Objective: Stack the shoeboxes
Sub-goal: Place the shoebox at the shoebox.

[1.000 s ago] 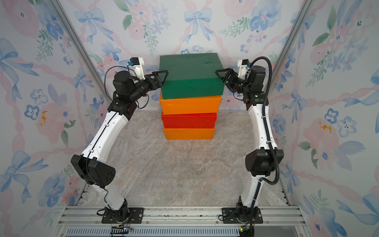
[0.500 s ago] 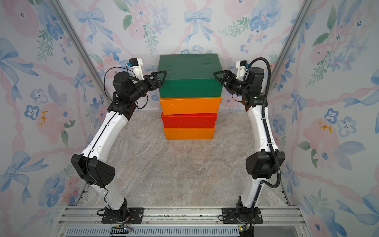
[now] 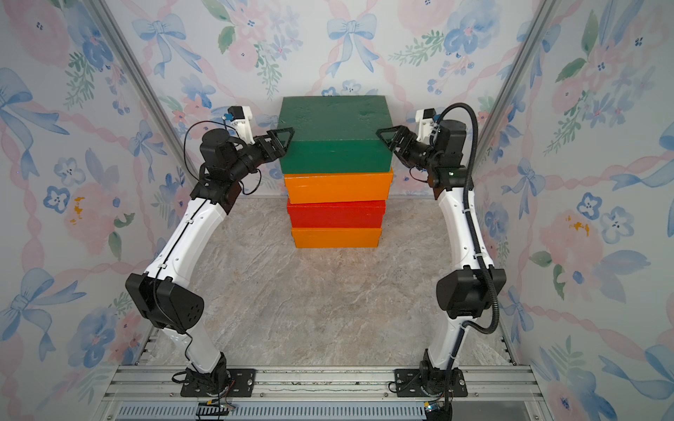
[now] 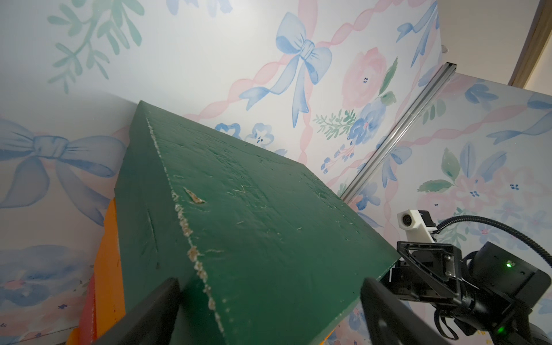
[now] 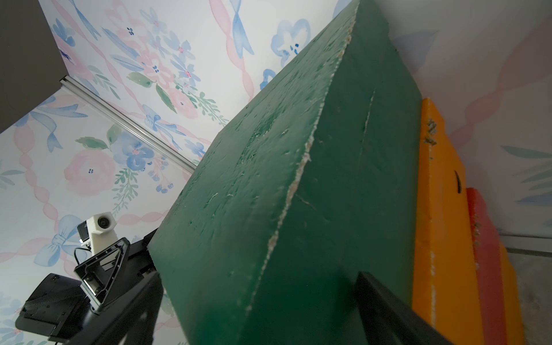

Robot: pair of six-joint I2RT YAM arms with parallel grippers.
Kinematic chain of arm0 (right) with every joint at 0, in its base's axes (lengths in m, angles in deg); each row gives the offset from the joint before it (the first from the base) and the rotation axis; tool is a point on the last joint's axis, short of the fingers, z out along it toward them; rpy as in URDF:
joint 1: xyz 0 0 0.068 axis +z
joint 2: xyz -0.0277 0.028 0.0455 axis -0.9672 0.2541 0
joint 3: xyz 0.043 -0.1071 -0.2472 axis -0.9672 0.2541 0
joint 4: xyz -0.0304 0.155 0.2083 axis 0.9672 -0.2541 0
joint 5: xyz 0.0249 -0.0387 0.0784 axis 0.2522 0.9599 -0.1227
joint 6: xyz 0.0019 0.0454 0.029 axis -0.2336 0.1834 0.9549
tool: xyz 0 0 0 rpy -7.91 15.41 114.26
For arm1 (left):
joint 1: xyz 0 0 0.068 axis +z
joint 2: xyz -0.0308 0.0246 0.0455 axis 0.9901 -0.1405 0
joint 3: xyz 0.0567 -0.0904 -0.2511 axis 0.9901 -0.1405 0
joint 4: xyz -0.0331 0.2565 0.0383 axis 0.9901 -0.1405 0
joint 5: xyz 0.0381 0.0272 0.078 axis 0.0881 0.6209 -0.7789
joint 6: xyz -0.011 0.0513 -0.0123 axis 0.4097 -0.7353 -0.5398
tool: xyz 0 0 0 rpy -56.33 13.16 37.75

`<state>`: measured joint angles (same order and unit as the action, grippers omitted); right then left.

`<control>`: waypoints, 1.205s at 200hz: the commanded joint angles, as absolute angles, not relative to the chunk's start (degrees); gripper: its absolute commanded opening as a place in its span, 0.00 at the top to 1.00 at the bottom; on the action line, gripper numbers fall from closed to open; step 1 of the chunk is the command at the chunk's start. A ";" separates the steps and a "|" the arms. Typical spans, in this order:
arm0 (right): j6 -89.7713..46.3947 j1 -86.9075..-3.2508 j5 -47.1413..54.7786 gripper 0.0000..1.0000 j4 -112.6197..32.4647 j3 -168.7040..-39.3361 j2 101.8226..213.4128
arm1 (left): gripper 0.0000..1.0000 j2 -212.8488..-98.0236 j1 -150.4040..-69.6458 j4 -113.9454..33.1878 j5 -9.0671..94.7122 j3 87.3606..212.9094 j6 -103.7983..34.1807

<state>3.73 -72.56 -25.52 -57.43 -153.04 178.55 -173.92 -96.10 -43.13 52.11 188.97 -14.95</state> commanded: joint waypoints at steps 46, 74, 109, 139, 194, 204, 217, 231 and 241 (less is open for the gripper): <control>4.31 -73.02 -27.27 0.00 -57.30 -154.79 178.17 | 0.03 -171.21 -96.44 -42.94 54.93 187.73 -15.20; 4.63 -73.54 -27.24 0.00 -57.38 -155.12 178.61 | 0.03 -170.80 -96.92 -42.92 54.63 187.38 -15.19; 4.62 -73.54 -27.58 0.00 -57.31 -154.56 178.45 | 0.03 -170.19 -96.96 -42.94 53.80 186.54 -15.73; 4.19 -73.71 -27.16 0.03 -57.51 -154.00 178.00 | 0.02 -169.97 -96.69 -42.97 52.90 186.37 -15.73; 4.27 -75.33 -25.62 0.03 -57.29 -151.77 177.05 | 0.02 -167.63 -94.05 -42.94 50.28 183.96 -15.29; 4.34 -75.45 -25.61 0.03 -57.02 -151.17 176.81 | 0.02 -167.33 -93.71 -42.92 50.32 183.57 -15.26; 4.92 -75.80 -25.34 0.03 -55.79 -149.47 176.06 | 0.02 -166.60 -93.21 -42.90 49.96 182.75 -15.33; 6.52 -76.47 -24.97 0.03 -52.53 -146.10 174.65 | 0.02 -165.73 -92.51 -42.92 49.62 181.58 -15.38; 7.77 -77.22 -24.89 0.03 -50.53 -143.61 173.75 | 0.02 -164.95 -92.09 -42.91 49.46 180.41 -15.35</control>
<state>5.55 -75.55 -25.79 -54.53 -148.37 177.20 -167.93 -92.97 -43.70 50.32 182.57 -14.93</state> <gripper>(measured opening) 0.970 0.979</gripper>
